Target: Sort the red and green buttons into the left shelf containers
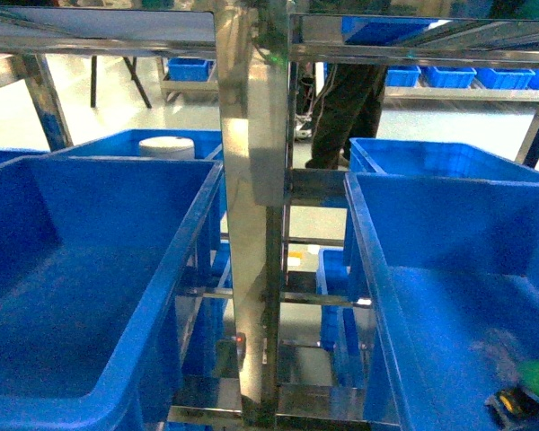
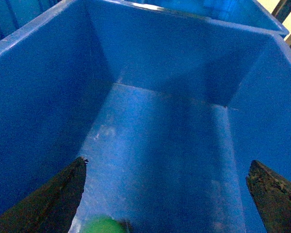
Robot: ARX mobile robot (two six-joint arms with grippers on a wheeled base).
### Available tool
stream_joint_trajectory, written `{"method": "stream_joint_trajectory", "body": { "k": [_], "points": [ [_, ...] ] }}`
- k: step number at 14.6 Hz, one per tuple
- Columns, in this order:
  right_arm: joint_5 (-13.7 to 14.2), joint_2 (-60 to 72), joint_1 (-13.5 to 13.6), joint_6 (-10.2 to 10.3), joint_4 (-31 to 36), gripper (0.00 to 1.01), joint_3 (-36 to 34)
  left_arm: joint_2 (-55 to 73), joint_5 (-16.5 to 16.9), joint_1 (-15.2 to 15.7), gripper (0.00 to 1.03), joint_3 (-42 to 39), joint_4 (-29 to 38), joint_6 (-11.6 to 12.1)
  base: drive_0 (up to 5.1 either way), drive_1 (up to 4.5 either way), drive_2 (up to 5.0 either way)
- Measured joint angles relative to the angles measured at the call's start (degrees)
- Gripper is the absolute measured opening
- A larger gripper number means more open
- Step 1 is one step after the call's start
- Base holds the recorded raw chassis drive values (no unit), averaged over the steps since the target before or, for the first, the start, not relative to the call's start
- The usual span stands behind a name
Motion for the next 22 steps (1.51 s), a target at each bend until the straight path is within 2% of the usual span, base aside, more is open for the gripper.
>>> {"method": "stream_joint_trajectory", "body": {
  "k": [4, 9, 13, 14, 15, 16, 19, 22],
  "points": [
    [-0.3, 0.0, -0.3, 0.8, -1.6, 0.98, 0.0, 0.0, 0.0, 0.0, 0.24, 0.0, 0.0, 0.0, 0.0, 0.00, 0.0],
    [-1.0, -3.5, -0.2, 0.8, -3.5, 0.98, 0.4, 0.0, 0.0, 0.0, 0.24, 0.0, 0.0, 0.0, 0.0, 0.00, 0.0],
    [-2.3, -19.1, 3.4, 0.5, -3.9, 0.98, -10.6, 0.0, 0.0, 0.0, 0.24, 0.0, 0.0, 0.0, 0.0, 0.00, 0.0],
    [-2.3, -34.5, 2.6, 0.2, -8.6, 0.98, -18.9, 0.0, 0.0, 0.0, 0.24, 0.0, 0.0, 0.0, 0.0, 0.00, 0.0],
    [-5.2, -55.7, 0.1, -1.3, -21.5, 0.98, -24.9, 0.0, 0.0, 0.0, 0.24, 0.0, 0.0, 0.0, 0.0, 0.00, 0.0],
    [-5.6, -68.9, -1.0, -3.7, -29.9, 0.98, -27.9, 0.0, 0.0, 0.0, 0.24, 0.0, 0.0, 0.0, 0.0, 0.00, 0.0],
    [-5.6, -68.6, -1.0, -4.3, -30.0, 0.98, -27.8, 0.0, -0.3, 0.6, 0.24, 0.0, -1.7, 0.0, 0.0, 0.00, 0.0],
    [-5.6, -68.5, -1.0, -4.3, -30.0, 0.98, -27.8, 0.5, -3.2, 1.6, 0.24, -2.9, -5.7, 1.5, 0.0, 0.00, 0.0]
  ]
}}
